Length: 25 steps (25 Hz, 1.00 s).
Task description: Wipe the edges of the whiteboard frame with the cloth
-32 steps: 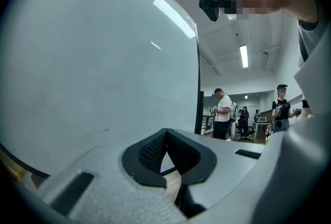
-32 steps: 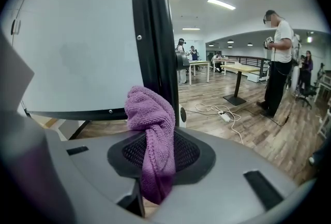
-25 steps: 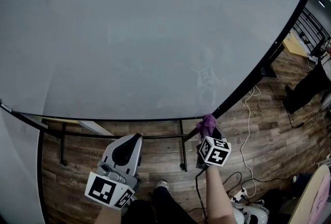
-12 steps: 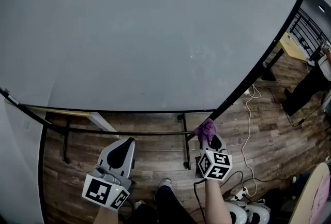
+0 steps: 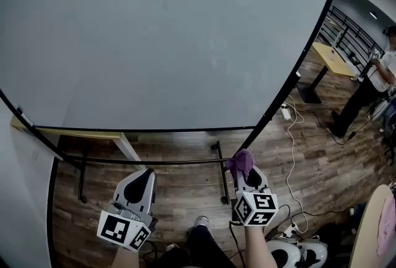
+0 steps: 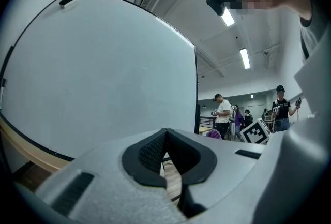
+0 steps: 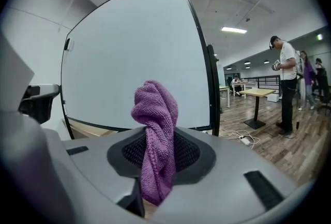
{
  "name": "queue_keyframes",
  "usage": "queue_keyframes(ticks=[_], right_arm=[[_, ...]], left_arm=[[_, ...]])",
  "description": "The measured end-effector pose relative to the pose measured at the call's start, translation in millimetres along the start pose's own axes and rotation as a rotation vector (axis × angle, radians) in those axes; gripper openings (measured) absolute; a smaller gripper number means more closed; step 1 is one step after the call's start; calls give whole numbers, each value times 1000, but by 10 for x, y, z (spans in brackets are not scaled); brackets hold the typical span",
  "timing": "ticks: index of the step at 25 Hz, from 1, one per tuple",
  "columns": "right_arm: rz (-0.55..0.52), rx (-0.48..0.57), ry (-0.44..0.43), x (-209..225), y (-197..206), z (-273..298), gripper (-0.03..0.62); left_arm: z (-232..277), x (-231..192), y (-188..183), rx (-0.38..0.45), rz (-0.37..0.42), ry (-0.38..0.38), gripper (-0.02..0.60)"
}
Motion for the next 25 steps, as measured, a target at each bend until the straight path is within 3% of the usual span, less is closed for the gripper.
queue_keyframes(ticks=[15,25], right_arm=[[16,144,-122,-795,-469,-1033,98],[9,188,-224,-1003,-642,-1251,98]], left_arm=[[-852,124,-425,22,88,58,17],[-1080,220,-635,72,103,14,17]])
Point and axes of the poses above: the fingertips, and each gripper's own axes: z forward along the fingers, x to its right, y out of its underside, the point moved 10 cm from there along -z, backward along the fingers, and after that the axes turned 15 degrees about x, right-handed, at the moved point
